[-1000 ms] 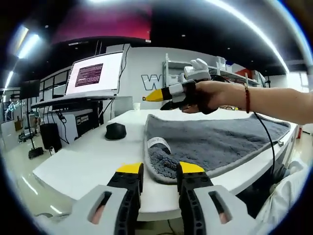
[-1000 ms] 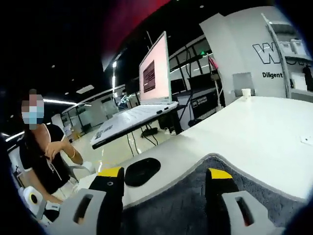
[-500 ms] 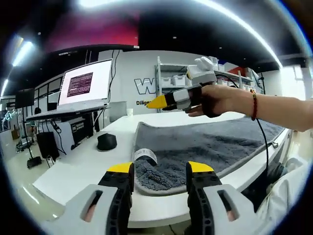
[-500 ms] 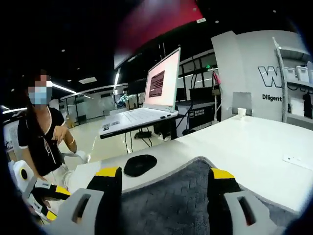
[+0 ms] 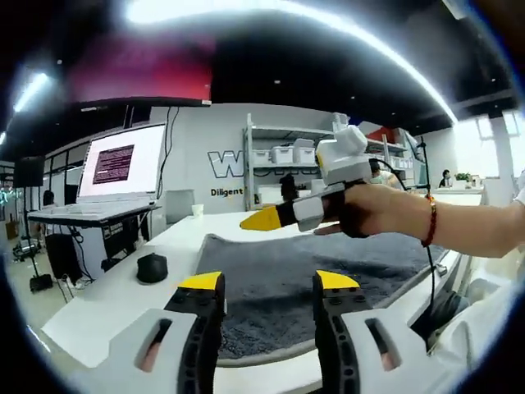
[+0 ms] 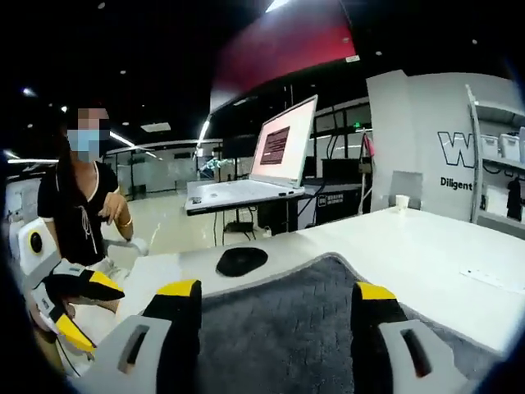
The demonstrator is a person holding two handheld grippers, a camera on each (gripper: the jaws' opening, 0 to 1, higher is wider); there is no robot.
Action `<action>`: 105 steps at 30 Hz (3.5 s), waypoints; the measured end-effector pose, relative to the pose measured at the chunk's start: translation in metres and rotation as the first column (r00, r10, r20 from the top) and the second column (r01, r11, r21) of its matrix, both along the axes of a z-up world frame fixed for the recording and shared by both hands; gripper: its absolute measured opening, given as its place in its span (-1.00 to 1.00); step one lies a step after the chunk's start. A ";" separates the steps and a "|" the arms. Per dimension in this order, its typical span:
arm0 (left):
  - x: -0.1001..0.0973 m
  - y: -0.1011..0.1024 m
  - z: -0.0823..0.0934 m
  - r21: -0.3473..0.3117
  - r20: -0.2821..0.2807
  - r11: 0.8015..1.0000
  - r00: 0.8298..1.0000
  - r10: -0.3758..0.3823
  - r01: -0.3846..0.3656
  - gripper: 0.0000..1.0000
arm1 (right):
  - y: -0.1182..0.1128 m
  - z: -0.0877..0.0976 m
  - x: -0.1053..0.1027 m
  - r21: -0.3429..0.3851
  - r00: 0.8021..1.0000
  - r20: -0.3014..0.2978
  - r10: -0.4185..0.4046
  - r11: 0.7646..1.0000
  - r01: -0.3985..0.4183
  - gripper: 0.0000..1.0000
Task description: Open the folded towel by lifting each exposed corner and separating the folded layers until the towel lies flat within the target outline without major curled edges
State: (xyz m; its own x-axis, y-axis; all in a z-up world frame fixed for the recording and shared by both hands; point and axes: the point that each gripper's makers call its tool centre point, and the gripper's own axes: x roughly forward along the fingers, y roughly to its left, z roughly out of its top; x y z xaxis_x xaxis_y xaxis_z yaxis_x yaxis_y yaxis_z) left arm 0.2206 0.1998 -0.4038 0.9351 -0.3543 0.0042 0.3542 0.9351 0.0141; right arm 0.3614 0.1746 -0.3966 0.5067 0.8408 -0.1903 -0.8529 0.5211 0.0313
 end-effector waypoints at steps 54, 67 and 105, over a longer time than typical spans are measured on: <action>-0.029 -0.129 0.031 0.155 0.067 0.938 0.944 -0.323 0.310 0.45 | -0.143 0.026 -0.085 -0.020 0.980 0.197 -0.033 0.999 0.037 0.72; -0.046 -0.186 0.046 0.081 0.115 0.864 0.856 -0.504 0.497 0.46 | -0.206 0.023 -0.123 -0.026 0.962 0.258 -0.088 0.995 0.098 0.75; -0.062 -0.194 0.025 0.048 0.085 0.827 0.822 -0.562 0.560 0.47 | -0.291 0.006 -0.172 0.024 0.936 0.283 -0.208 0.977 0.210 0.69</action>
State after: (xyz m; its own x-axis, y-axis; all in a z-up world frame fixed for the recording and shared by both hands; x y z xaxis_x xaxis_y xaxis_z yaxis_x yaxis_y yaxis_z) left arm 0.1585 0.0053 -0.3792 0.5701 -0.8188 0.0670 0.8140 0.5741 0.0888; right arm 0.1893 -0.1169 -0.3907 0.7048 0.7092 -0.0190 -0.6977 0.6881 -0.1992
